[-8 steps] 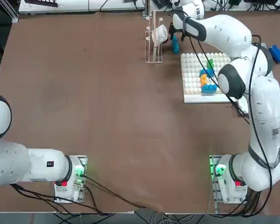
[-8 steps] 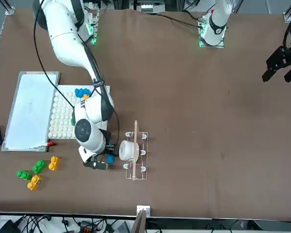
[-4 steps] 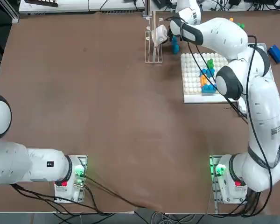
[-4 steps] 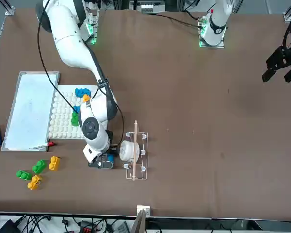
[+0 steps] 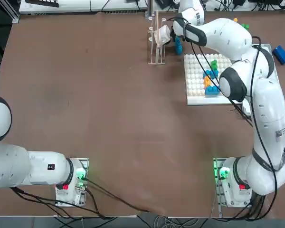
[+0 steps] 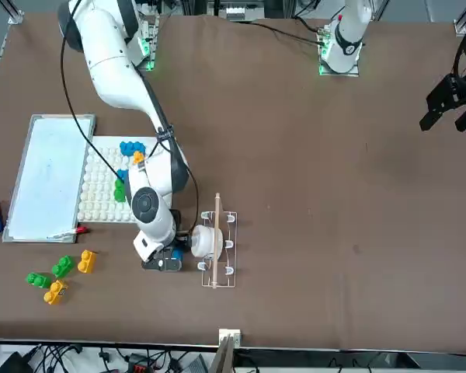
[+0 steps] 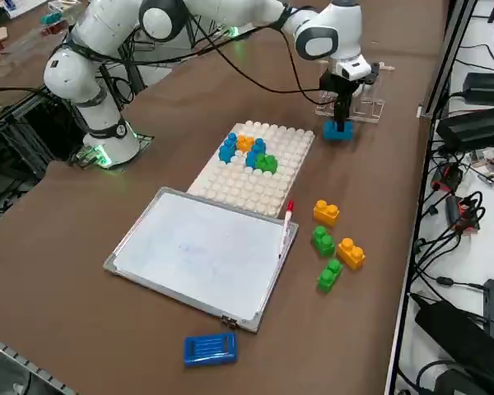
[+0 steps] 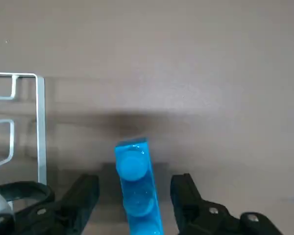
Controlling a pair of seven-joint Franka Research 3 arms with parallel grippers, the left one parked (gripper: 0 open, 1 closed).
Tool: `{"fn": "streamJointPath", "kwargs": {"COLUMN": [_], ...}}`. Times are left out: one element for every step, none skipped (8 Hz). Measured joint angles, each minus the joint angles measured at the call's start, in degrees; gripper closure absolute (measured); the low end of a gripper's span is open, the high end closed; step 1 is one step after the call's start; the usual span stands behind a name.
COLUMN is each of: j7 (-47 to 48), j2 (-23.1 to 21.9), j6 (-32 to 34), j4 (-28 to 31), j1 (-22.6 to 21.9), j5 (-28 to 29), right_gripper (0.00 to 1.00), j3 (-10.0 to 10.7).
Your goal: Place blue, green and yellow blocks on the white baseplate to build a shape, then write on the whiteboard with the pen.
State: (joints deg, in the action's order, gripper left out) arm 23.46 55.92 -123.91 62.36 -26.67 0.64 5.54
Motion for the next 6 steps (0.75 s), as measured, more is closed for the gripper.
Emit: {"fn": "streamJointPath", "kwargs": {"j7": [-0.07,-0.15,-0.61,-1.43,-1.93,-2.08], "j2": [0.03,0.05,0.15,0.55,1.02,1.44], "j6": [-0.02,-0.02,-0.02,-0.02,-0.07,-0.30], "j4": [0.00,0.00,0.00,0.00,0.01,0.00], "j1": [0.01,0.01,0.02,0.02,0.01,-0.03], "j5": [0.00,0.00,-0.01,-0.01,-0.01,-0.01], "right_gripper": [0.13,0.13,0.14,0.18,0.21,0.22], "j3": [0.00,0.00,0.00,0.00,0.00,-0.01]}}
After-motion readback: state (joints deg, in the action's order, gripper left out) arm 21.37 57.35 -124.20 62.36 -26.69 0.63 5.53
